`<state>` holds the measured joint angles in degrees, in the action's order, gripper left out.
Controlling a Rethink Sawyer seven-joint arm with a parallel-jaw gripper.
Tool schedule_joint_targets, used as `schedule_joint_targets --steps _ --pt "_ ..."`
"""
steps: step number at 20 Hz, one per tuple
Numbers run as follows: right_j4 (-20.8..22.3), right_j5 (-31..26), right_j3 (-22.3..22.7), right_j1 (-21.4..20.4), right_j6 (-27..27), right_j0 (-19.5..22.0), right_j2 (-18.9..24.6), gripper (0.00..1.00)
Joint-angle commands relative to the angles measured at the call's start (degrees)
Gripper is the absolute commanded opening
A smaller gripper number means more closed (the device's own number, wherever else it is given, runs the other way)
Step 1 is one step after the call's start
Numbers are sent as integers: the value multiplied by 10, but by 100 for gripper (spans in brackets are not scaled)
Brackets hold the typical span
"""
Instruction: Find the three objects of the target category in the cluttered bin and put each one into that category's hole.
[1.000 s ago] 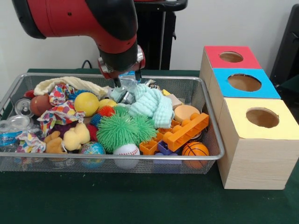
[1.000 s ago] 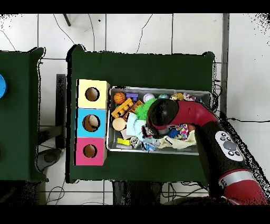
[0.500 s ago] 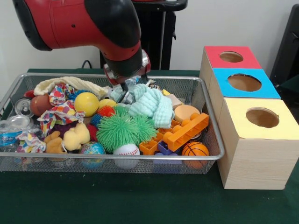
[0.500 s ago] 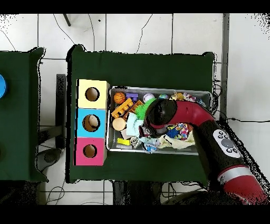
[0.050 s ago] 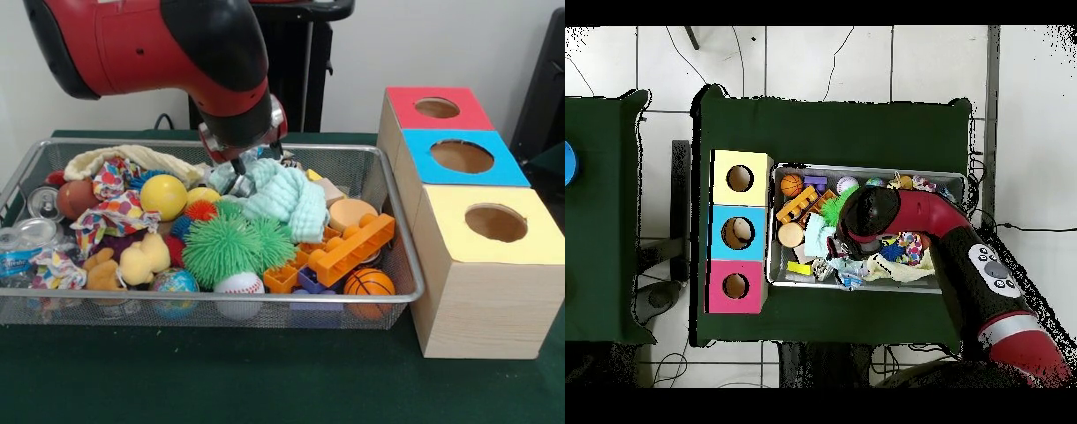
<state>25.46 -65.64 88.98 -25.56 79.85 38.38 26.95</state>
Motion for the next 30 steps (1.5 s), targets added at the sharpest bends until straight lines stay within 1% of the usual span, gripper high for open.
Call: schedule_joint_targets --steps 1,5,8,10,15,21,23,25,27,28,29,30 --pt "33 23 0 -23 -55 -3 15 100" --pt "28 29 1 -47 -52 -5 23 100" --pt "25 49 -3 -57 -29 -9 19 100" --pt "28 60 -5 -55 -31 -9 21 100" --pt "14 86 -12 -48 -14 -8 25 100" --pt "15 117 -5 -36 12 -10 8 100" --pt "13 119 3 -41 22 -14 2 100" --pt "14 121 15 -52 36 -23 -8 100" --pt "17 120 26 -67 63 -38 -26 100" --pt "18 117 33 -79 83 -50 -38 100" --pt "17 114 35 -84 91 -55 -45 100" --pt "14 107 42 -99 104 -66 -54 100"
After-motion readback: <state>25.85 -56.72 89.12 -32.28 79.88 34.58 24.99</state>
